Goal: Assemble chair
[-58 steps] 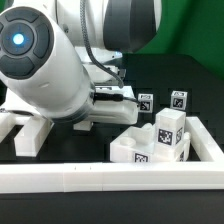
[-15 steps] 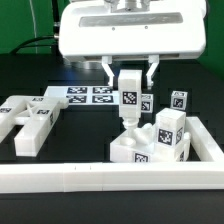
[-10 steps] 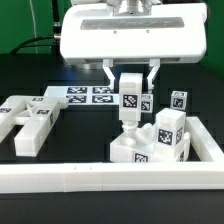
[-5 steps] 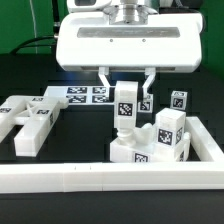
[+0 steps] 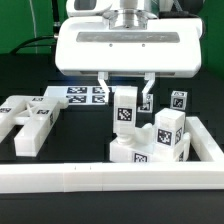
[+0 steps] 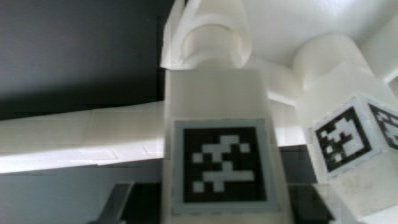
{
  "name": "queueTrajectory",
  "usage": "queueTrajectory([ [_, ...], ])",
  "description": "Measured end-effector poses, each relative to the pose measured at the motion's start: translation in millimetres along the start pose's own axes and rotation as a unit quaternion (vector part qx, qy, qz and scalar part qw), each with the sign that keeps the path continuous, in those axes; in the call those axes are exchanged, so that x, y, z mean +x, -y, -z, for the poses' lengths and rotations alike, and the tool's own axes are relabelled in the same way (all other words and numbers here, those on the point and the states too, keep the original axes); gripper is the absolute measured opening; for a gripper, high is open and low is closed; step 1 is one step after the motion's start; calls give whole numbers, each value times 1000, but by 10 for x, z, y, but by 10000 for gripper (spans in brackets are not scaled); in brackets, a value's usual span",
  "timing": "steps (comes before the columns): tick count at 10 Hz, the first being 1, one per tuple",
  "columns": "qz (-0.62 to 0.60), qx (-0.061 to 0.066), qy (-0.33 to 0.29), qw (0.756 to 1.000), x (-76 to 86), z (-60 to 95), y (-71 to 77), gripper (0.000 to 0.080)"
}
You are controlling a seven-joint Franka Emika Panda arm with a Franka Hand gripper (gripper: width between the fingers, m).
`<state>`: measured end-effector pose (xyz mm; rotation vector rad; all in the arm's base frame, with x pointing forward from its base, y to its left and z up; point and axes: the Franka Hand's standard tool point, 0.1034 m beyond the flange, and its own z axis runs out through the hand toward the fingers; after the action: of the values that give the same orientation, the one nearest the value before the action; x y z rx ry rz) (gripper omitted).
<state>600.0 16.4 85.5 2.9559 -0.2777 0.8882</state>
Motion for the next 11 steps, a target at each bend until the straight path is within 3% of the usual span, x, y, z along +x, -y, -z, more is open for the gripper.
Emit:
queueTrajectory([
  [3,5,-1,6,1000,-85,-52,27,291],
  [9,6,-2,-8,1000,-87,-58,50,291],
  [10,6,-2,3,1000,-137,-81,50,350],
  [11,8,-3,6,1000,-148,-87,37,485],
])
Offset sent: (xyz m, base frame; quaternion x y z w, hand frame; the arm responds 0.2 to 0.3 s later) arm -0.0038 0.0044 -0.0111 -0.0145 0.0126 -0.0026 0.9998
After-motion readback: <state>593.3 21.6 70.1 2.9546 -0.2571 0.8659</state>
